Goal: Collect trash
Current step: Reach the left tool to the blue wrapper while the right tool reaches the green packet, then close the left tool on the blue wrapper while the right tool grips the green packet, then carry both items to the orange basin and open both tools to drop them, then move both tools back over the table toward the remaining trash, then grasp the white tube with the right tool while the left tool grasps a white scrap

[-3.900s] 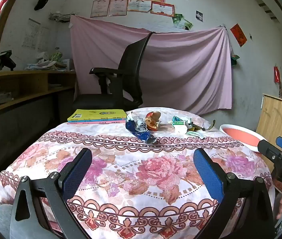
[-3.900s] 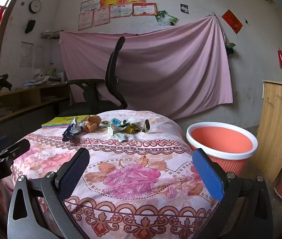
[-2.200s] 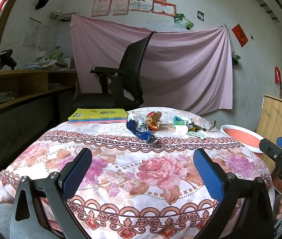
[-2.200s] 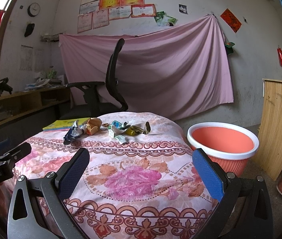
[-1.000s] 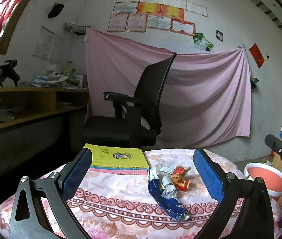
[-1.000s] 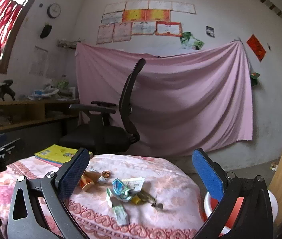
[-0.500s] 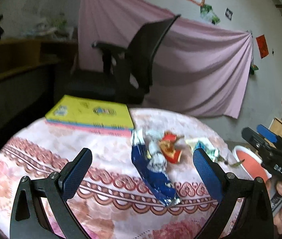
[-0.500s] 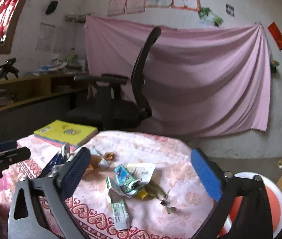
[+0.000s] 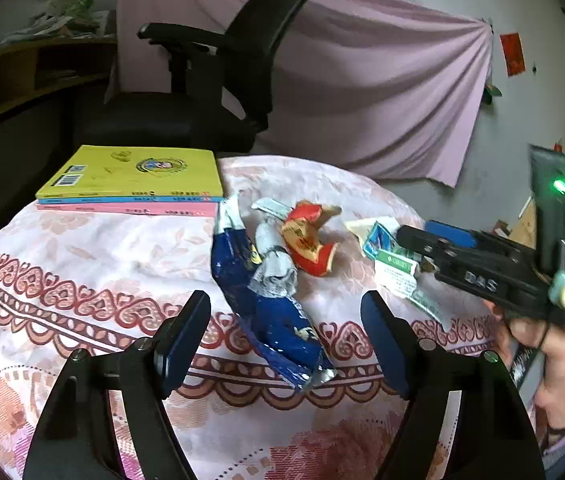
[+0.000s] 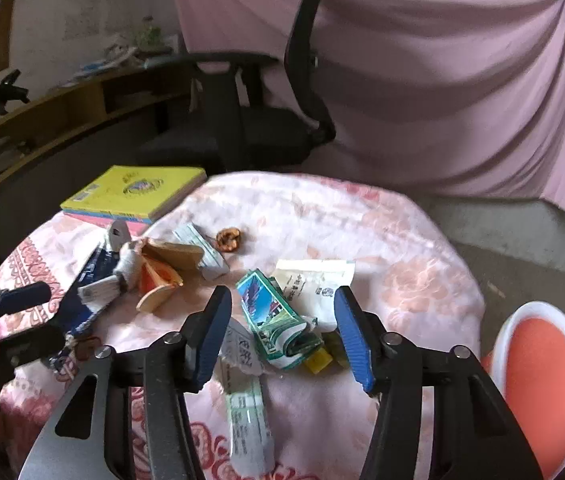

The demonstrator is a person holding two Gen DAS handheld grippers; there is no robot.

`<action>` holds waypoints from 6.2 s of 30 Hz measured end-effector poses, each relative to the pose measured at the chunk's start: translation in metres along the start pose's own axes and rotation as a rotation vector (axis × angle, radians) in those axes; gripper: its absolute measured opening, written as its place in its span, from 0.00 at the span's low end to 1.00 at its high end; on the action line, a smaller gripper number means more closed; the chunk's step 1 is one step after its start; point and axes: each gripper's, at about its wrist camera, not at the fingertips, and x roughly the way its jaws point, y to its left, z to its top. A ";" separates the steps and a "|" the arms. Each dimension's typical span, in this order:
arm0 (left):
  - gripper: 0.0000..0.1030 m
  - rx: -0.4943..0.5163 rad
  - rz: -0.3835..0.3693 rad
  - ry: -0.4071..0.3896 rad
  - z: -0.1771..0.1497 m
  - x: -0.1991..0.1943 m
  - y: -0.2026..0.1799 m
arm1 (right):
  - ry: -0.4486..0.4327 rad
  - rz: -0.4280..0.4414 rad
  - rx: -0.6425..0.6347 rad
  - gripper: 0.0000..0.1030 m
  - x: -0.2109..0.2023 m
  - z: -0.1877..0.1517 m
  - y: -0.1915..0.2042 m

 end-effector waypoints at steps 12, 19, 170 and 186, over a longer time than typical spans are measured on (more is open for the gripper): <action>0.35 -0.021 0.002 0.087 -0.006 0.012 0.005 | 0.097 0.046 0.006 0.40 0.018 -0.009 -0.001; 0.29 -0.022 0.014 0.071 -0.008 0.009 0.006 | 0.087 0.063 -0.003 0.25 0.018 -0.009 0.001; 0.84 0.127 0.106 -0.190 0.025 -0.009 -0.037 | -0.303 -0.067 0.050 0.85 -0.086 -0.035 -0.029; 0.31 0.050 0.030 0.097 0.028 0.048 -0.023 | 0.041 0.136 -0.013 0.39 -0.035 -0.040 -0.004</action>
